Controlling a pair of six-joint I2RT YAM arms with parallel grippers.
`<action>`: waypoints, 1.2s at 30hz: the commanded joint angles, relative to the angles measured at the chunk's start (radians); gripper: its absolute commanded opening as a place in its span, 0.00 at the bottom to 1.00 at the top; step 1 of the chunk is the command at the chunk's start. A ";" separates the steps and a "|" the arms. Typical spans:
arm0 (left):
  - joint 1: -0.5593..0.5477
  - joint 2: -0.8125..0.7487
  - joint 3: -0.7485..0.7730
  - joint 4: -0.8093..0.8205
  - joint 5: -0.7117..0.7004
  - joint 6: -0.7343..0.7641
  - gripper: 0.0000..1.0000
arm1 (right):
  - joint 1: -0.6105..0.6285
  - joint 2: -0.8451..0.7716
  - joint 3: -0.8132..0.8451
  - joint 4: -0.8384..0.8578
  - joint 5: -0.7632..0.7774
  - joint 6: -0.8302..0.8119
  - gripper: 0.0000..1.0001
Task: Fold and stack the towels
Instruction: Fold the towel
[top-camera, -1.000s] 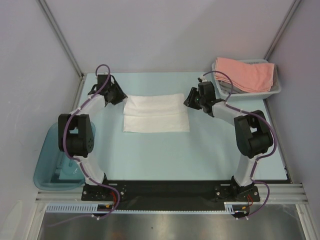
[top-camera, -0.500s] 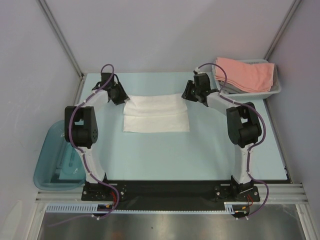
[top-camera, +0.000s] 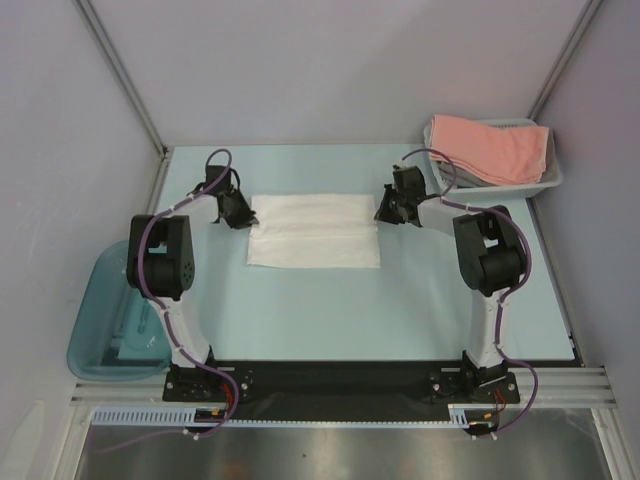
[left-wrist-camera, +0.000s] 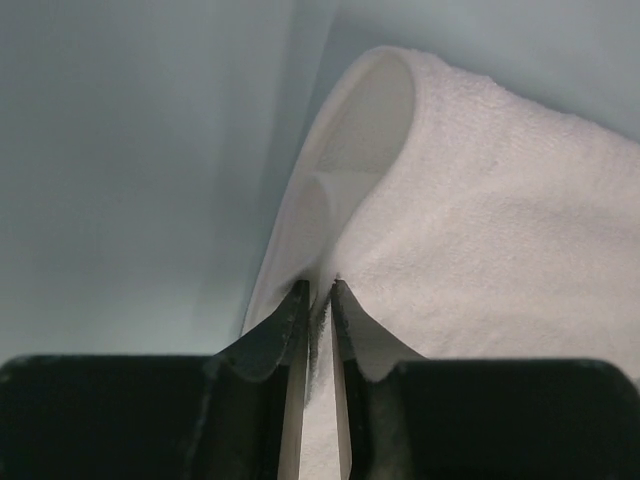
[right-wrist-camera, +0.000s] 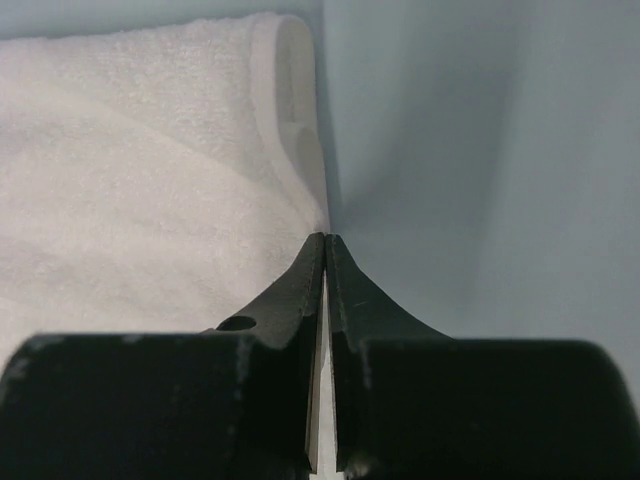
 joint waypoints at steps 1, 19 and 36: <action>-0.005 -0.077 -0.009 0.047 0.005 -0.009 0.19 | -0.026 -0.080 -0.017 0.051 -0.008 0.012 0.04; -0.006 -0.187 -0.089 0.027 -0.059 -0.025 0.46 | -0.022 -0.135 -0.034 0.034 -0.009 0.009 0.35; -0.009 -0.116 -0.004 0.022 -0.005 -0.006 0.45 | 0.000 -0.099 0.003 -0.012 0.022 -0.037 0.37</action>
